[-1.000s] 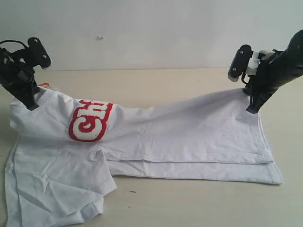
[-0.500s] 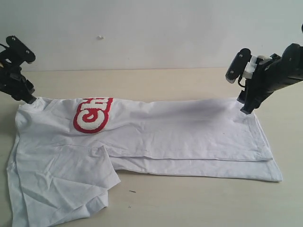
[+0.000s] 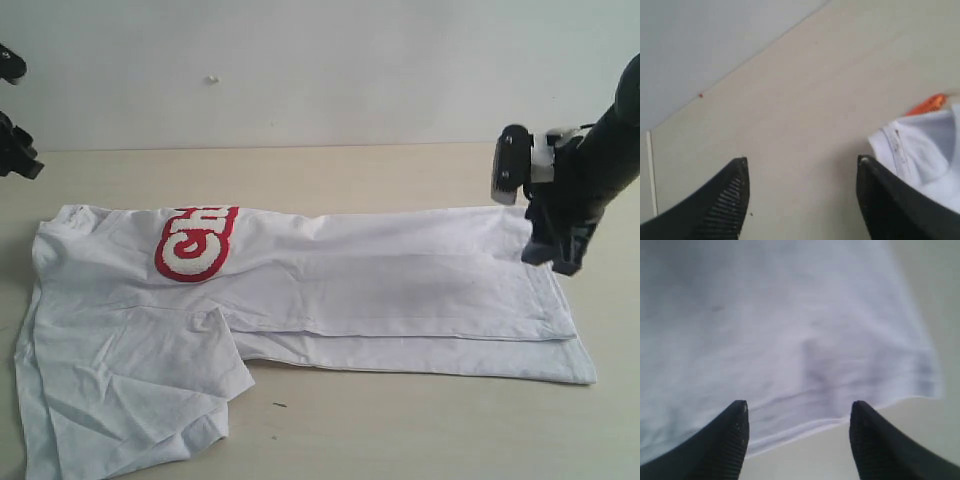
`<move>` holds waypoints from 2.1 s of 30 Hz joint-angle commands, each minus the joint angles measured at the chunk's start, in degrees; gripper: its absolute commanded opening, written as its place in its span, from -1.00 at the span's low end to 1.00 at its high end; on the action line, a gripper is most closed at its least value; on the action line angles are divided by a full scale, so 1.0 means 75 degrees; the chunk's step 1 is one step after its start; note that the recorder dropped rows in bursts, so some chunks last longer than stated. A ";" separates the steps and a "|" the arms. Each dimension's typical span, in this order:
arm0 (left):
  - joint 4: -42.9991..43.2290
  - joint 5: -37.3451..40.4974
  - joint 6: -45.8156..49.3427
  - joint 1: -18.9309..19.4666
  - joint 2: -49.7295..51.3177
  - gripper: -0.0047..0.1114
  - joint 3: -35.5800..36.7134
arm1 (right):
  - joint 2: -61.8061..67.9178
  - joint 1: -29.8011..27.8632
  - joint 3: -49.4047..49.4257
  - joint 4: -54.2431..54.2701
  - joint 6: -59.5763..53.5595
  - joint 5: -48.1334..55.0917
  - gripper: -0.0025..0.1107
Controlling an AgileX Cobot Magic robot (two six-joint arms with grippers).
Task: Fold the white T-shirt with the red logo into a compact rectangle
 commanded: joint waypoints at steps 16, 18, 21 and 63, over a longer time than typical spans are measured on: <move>-0.2056 0.4358 0.0254 -0.0103 -0.0389 -0.86 0.0008 | -0.0414 0.0507 -0.0043 0.0501 0.2091 0.3311 -0.15; -0.2561 0.4640 0.0690 -0.0124 -0.0389 -0.88 0.0008 | -0.0414 0.0507 -0.0030 0.0055 0.2091 0.3192 -0.22; -0.2920 0.4792 0.0876 -0.0316 -0.0389 -0.69 0.0008 | -0.0414 0.0507 -0.0030 -0.0497 0.2091 0.2892 -0.23; -0.3138 0.4825 0.1067 -0.1165 -0.0389 -0.31 0.0008 | -0.0274 0.0556 -0.0030 -0.0711 0.3518 0.2838 -0.12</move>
